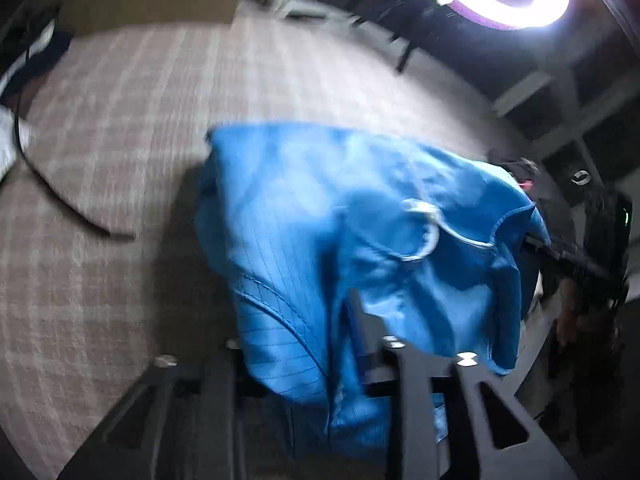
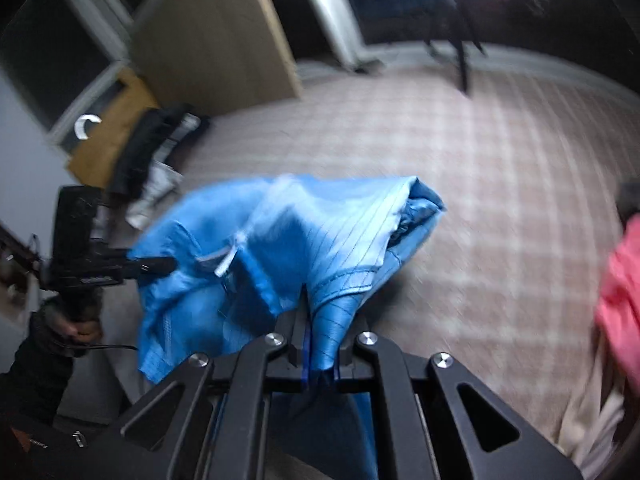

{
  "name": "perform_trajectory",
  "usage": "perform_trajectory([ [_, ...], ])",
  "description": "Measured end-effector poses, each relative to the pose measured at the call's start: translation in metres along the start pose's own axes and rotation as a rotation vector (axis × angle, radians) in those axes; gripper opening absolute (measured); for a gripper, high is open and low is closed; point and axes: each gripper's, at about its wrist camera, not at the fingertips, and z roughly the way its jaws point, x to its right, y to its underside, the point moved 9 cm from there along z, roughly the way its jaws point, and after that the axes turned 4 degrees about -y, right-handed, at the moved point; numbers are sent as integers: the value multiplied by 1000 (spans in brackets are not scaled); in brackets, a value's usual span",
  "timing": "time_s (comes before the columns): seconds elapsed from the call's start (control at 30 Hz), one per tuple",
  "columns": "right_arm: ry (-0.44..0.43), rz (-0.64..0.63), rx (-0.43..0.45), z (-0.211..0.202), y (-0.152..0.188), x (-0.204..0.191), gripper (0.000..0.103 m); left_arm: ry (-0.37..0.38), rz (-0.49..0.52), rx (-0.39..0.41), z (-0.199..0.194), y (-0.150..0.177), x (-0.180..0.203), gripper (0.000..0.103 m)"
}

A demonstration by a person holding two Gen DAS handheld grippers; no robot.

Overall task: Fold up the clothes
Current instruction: 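Grasp the folded coat edge with the right gripper while the left gripper grasps the other end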

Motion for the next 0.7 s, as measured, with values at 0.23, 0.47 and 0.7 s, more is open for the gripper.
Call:
perform_trajectory([
  [0.23,100,-3,-85,20,20,26,10,5,-44,72,-26,-8,-13,62],
  [0.47,110,-39,-114,11,10,23,41,-85,-43,3,-13,7,-22,65],
  [0.7,76,-13,-88,8,6,37,57,-124,-66,-25,8,12,-22,72],
])
